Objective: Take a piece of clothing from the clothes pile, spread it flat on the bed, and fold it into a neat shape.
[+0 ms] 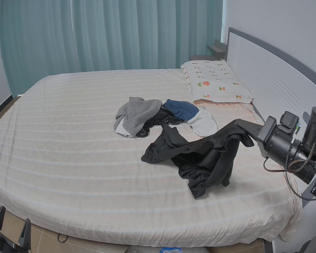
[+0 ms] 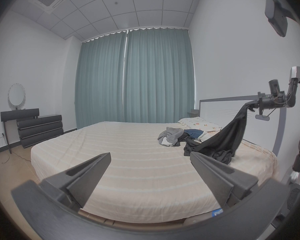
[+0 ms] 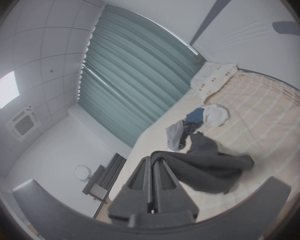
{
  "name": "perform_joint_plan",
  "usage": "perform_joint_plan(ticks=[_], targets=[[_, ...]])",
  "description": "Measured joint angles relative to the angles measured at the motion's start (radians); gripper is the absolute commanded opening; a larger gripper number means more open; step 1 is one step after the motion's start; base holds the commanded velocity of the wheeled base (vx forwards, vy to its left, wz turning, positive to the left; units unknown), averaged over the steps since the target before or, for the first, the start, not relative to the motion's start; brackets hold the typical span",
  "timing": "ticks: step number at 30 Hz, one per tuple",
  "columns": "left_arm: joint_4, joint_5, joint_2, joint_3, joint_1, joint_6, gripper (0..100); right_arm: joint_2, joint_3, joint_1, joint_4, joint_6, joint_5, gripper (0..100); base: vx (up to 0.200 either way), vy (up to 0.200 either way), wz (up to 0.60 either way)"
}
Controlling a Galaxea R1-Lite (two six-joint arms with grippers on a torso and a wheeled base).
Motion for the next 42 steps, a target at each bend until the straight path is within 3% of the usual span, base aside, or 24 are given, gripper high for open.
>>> perform_joint_plan(ticks=[11, 18, 22, 29, 35, 42], targets=[[-0.008, -0.058, 0.000, 0.000, 0.000, 0.073, 100, -0.130, 0.073, 0.036, -0.021, -0.068, 0.044, 0, 0.000, 0.000, 0.00], [-0.024, -0.059, 0.001, -0.006, 0.002, 0.054, 100, -0.144, 0.080, 0.040, -0.023, -0.070, 0.046, 0, 0.000, 0.000, 0.00], [-0.067, -0.074, 0.042, -0.090, 0.001, -0.001, 100, -0.146, 0.081, 0.040, -0.023, -0.070, 0.047, 0, 0.000, 0.000, 0.00], [-0.082, -0.162, 0.279, -0.311, -0.007, 0.020, 100, -0.143, 0.082, 0.047, -0.023, -0.070, 0.048, 0, 0.000, 0.000, 0.00], [-0.097, -0.200, 0.546, -0.360, -0.059, 0.040, 100, -0.139, 0.089, 0.053, -0.021, -0.070, 0.048, 0, 0.000, 0.000, 0.00], [-0.246, -0.210, 0.884, -0.376, -0.140, 0.052, 100, -0.134, 0.093, 0.055, -0.019, -0.079, 0.047, 0, 0.000, 0.000, 0.00]])
